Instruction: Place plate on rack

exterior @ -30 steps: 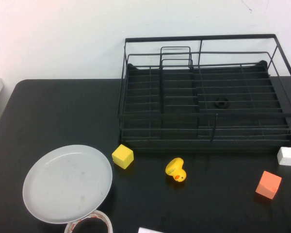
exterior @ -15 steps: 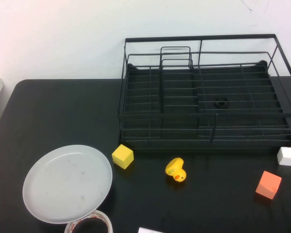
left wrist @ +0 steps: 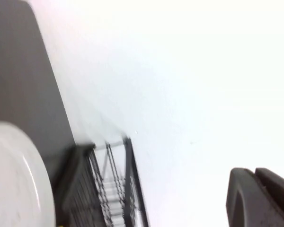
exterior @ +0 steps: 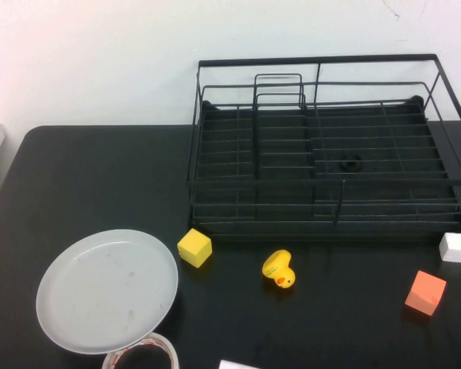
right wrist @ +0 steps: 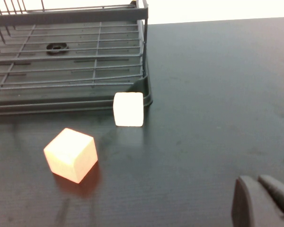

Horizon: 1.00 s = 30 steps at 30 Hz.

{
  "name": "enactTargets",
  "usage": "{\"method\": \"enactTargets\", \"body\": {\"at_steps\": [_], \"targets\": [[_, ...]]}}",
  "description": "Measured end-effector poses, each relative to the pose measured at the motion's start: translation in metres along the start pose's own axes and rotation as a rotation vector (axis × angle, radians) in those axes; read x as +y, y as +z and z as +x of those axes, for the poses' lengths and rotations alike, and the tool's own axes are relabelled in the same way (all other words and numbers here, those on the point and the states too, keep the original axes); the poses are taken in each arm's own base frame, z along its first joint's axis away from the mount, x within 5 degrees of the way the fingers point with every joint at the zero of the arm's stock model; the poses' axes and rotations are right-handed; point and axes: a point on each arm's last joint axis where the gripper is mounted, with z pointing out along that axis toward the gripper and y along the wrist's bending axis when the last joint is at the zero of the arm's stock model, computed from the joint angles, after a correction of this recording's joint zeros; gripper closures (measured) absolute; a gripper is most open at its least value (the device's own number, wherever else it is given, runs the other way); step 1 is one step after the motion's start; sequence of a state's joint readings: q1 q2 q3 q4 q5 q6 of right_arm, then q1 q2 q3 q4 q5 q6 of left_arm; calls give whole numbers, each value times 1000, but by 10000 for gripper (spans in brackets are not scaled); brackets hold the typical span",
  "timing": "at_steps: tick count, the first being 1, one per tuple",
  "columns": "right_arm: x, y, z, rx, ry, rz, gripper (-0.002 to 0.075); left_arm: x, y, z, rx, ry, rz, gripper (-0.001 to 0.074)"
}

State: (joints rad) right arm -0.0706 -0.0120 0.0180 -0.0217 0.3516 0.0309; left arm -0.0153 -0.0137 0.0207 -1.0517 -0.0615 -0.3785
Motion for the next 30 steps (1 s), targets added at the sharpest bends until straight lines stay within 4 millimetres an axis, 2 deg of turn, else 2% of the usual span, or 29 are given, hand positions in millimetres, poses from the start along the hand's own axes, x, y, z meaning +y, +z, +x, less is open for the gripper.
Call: {"method": "enactTargets", "body": {"at_steps": [4, 8, 13, 14, 16, 20, 22, 25, 29, 30], "targets": [[0, 0, 0, 0, 2, -1, 728, 2, 0, 7, 71, -119, -27, 738], [0, 0, 0, 0, 2, -1, 728, 4, -1, 16, 168, -165, -57, 738], [0, 0, 0, 0, 2, -1, 728, 3, -2, 16, 177, -213, -52, 738], [0, 0, 0, 0, 2, -1, 728, 3, -2, 17, 187, -151, -48, 738], [0, 0, 0, 0, 2, -1, 728, -3, -4, 23, 271, 89, -15, 738], [0, 0, 0, 0, 2, -1, 728, -54, -10, 33, 470, 598, 142, 738], [0, 0, 0, 0, 2, -1, 728, -80, -8, 33, 559, 814, 147, 738], [0, 0, 0, 0, 2, -1, 728, -117, -1, 31, 788, 1095, 45, 738], [0, 0, 0, 0, 2, -1, 728, -141, 23, 16, 1077, 1347, -224, 738], [0, 0, 0, 0, 2, -1, 728, -145, 30, 13, 1103, 1402, -259, 738]]}}
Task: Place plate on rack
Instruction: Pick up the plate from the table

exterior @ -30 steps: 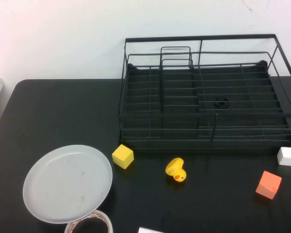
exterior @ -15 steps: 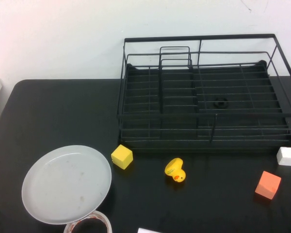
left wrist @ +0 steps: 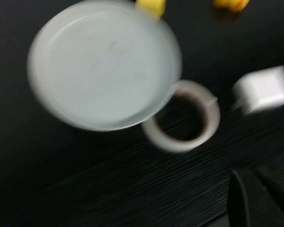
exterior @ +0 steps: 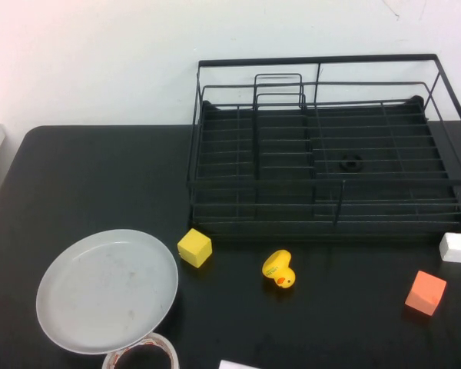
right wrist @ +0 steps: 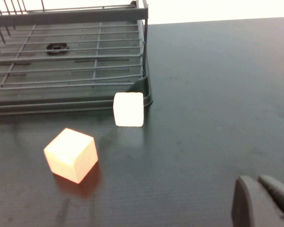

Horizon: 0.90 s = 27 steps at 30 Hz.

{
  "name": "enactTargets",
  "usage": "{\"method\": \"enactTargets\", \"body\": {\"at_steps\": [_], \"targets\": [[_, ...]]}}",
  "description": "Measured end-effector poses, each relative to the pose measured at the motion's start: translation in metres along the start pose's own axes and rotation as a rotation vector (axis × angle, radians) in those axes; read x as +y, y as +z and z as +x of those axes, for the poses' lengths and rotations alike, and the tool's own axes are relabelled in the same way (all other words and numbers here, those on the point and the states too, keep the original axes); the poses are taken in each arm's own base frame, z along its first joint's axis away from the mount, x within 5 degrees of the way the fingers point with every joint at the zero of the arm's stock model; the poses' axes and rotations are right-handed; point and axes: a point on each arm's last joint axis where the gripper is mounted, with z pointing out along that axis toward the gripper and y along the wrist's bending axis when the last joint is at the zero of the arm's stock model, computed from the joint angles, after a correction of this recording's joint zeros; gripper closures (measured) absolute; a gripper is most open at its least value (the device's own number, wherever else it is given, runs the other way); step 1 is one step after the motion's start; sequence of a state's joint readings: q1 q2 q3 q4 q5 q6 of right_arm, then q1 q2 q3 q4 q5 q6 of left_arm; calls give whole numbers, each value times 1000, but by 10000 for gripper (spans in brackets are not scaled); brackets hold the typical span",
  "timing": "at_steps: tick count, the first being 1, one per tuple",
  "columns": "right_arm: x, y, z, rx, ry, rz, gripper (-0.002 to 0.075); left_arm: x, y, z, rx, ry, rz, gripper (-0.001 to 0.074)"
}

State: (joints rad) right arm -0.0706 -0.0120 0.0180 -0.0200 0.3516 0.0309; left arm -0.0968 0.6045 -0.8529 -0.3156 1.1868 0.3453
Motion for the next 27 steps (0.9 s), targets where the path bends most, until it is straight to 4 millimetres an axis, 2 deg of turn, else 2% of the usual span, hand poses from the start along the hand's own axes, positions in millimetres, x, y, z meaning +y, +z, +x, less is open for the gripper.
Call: {"method": "enactTargets", "body": {"at_steps": [3, 5, 10, 12, 17, 19, 22, 27], "targets": [[0, 0, 0, 0, 0, 0, 728, 9, 3, -25, 101, 162, -30, 738], [0, 0, 0, 0, 0, 0, 728, 11, 11, -39, 151, 260, -20, 738], [0, 0, 0, -4, 0, 0, 728, 8, 49, -58, 305, 382, 19, 713], [0, 0, -1, -6, 0, 0, 728, 4, 66, -61, 368, 428, 35, 656], [0, 0, -1, -6, 0, 0, 728, -16, 105, -66, 470, 583, 112, 402], [0, 0, -1, -6, 0, 0, 728, -24, 116, -66, 496, 671, 119, 330], [0, 0, -1, -6, 0, 0, 728, -29, 129, -68, 525, 778, 95, 294], [0, 0, -1, -10, 0, 0, 728, -32, 138, -70, 502, 768, 82, 282]]}}
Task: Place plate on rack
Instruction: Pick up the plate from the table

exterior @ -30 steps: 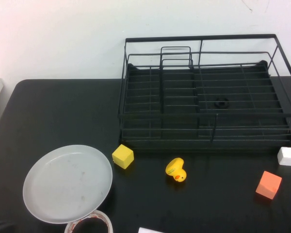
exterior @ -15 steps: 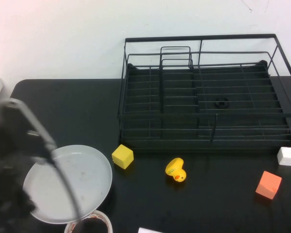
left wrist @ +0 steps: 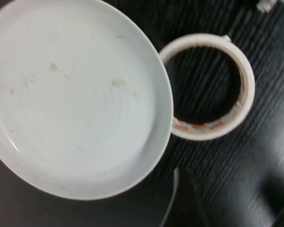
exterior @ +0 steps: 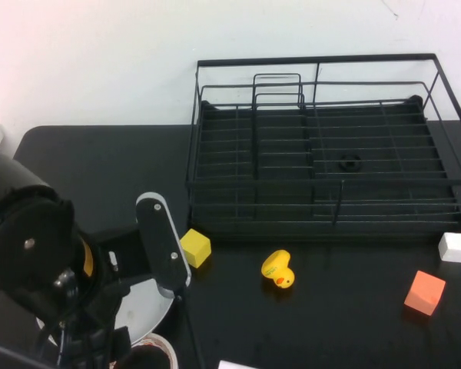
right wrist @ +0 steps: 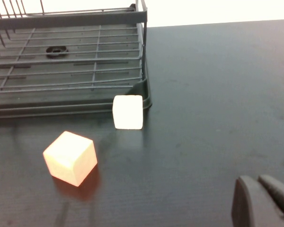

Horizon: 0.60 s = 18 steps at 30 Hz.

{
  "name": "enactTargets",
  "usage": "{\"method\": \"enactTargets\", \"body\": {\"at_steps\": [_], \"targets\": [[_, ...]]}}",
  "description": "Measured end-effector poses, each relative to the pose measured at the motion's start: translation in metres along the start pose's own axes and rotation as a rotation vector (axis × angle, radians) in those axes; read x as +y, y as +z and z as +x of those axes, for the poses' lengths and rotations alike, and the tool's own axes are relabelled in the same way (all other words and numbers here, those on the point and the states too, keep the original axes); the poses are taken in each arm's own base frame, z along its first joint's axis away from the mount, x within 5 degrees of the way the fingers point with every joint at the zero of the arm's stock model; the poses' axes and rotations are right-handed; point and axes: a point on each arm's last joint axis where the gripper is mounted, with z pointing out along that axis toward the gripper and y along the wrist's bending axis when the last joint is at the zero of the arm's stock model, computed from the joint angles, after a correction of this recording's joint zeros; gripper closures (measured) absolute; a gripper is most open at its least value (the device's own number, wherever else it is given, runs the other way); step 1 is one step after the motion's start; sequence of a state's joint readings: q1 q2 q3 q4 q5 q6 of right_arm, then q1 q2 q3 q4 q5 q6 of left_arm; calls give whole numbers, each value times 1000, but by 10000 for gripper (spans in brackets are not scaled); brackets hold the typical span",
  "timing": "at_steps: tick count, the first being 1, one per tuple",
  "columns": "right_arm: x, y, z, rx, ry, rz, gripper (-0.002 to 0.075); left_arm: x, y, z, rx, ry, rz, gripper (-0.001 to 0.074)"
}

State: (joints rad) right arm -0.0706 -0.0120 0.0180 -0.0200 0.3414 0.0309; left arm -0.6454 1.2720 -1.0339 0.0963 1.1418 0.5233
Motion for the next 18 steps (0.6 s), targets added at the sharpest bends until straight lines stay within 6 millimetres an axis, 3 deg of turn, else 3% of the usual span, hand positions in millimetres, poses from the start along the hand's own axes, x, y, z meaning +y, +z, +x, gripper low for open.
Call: {"method": "enactTargets", "body": {"at_steps": [4, 14, 18], "targets": [[0, 0, 0, -3, 0, 0, 728, -1, 9, 3, 1, 0, -8, 282], [0, 0, -1, -7, 0, 0, 728, -1, 62, 35, 20, 28, -31, 286], [0, 0, 0, -6, 0, 0, 728, 3, 74, 43, -22, 9, -68, 301]]}}
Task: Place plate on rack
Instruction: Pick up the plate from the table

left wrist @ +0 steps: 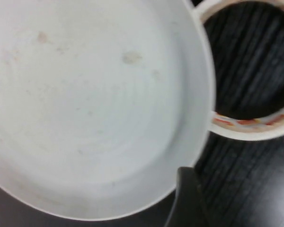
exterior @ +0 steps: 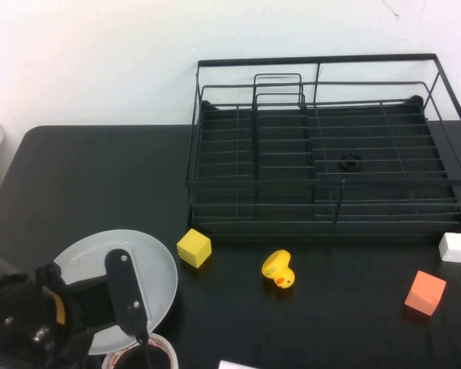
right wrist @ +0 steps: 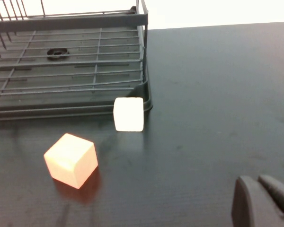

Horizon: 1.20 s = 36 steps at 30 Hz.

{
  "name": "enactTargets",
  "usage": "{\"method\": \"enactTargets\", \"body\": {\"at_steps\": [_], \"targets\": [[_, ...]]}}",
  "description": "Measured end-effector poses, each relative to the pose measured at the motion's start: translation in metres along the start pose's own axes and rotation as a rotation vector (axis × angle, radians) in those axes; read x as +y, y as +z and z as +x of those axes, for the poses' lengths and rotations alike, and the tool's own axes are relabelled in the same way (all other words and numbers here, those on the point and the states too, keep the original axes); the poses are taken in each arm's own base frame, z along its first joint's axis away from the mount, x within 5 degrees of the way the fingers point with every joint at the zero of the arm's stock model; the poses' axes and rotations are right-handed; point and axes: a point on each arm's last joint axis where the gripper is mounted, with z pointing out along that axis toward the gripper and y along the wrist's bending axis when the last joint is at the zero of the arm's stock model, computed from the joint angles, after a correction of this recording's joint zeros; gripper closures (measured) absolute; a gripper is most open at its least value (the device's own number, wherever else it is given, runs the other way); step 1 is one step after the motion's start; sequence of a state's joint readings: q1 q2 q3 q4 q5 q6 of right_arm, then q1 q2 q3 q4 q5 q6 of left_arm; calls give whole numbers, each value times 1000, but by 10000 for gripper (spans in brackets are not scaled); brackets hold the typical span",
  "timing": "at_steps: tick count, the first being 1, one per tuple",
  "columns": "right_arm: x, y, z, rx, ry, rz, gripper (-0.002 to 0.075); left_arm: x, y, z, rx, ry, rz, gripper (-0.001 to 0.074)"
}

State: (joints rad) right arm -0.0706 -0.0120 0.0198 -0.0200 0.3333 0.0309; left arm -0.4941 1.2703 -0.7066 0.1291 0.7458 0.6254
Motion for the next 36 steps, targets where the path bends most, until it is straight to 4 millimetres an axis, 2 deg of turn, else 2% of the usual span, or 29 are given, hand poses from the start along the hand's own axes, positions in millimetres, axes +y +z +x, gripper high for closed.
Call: {"method": "enactTargets", "body": {"at_steps": [7, 16, 23, 29, 36], "targets": [[0, 0, 0, -3, 3, -1, 728, 7, 5, -1, -55, -50, -27, 308], [0, 0, -1, -7, 8, -3, 728, 11, 38, -5, 24, 5, 7, 308], [1, 0, 0, -9, 24, -10, 728, 14, 50, -12, -10, 12, -13, 308], [1, 0, 0, -9, 25, -11, 728, 15, 55, -22, -110, -96, -7, 308], [1, 0, 0, -9, 25, -11, 728, 12, 69, -24, -92, -126, 31, 309]]}}
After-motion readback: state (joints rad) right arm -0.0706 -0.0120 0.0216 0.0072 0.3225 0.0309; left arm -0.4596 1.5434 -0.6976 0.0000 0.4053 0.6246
